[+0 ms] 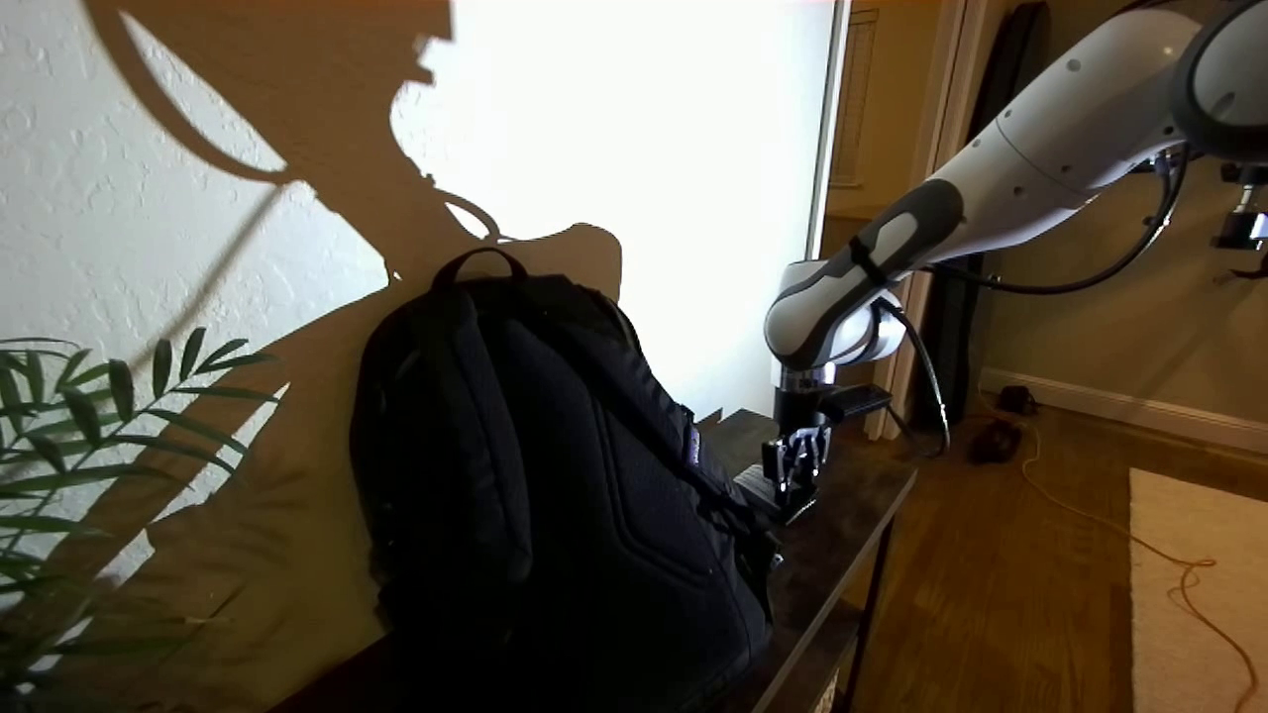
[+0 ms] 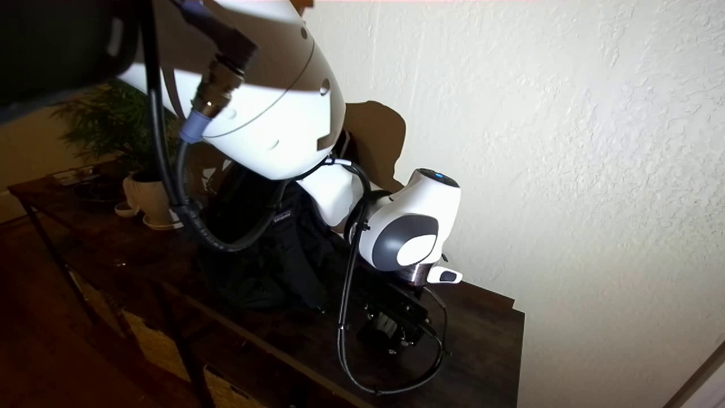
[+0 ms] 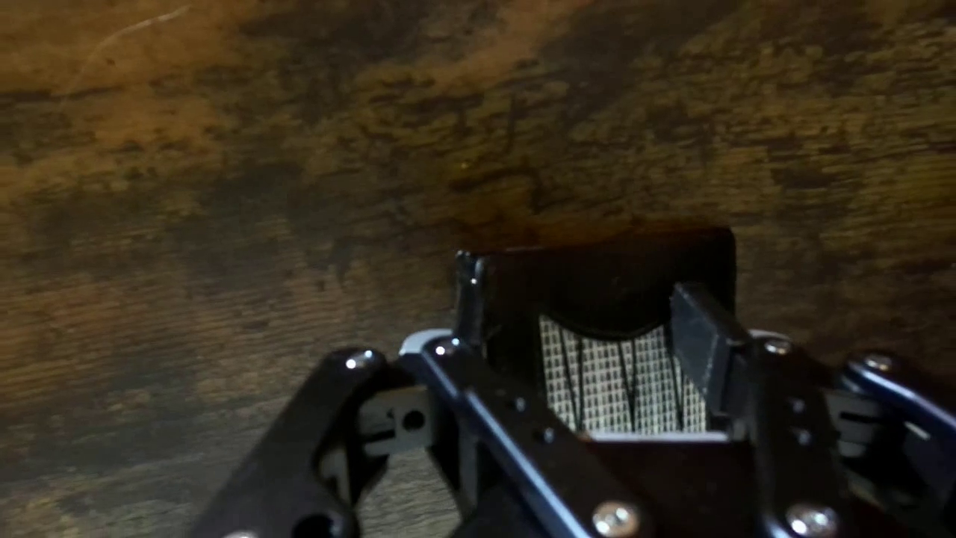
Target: Put the wallet inside the backpack
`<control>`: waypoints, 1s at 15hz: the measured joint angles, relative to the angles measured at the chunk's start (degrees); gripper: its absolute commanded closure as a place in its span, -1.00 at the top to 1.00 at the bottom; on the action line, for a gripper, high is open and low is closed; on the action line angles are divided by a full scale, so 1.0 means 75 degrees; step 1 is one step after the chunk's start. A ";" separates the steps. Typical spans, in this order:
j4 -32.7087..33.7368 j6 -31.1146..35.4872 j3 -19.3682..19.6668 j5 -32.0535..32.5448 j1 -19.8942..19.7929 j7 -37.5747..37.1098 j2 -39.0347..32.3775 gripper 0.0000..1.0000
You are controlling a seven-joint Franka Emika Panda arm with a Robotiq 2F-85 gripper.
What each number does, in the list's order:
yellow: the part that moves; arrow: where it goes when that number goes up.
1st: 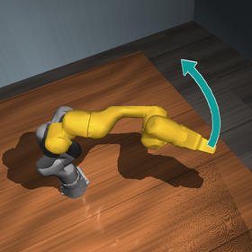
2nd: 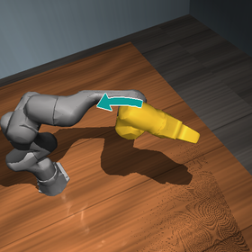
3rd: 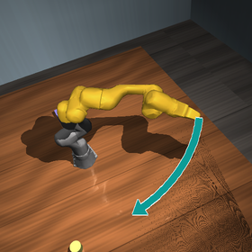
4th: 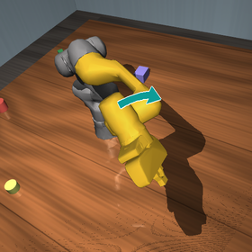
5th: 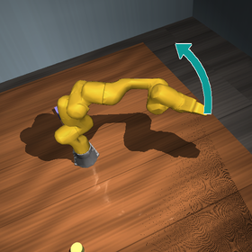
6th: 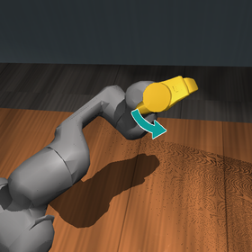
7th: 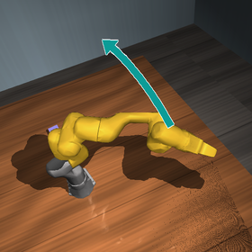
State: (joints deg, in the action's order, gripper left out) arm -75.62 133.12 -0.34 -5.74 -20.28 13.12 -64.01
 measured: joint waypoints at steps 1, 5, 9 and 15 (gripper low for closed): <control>0.0045 -0.0057 -0.0002 -0.0018 -0.0010 0.0042 0.0001 -0.44; 0.0220 -0.0238 -0.0015 -0.0079 -0.0045 0.0194 0.0005 -0.91; 0.0297 -0.0270 -0.0035 -0.0146 -0.0104 0.0336 0.0027 -0.93; 0.0299 -0.0264 -0.0220 -0.0339 -0.0229 0.0679 0.0066 -0.95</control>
State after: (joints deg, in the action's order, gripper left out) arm -73.37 131.14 -1.99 -8.28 -22.00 18.21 -63.51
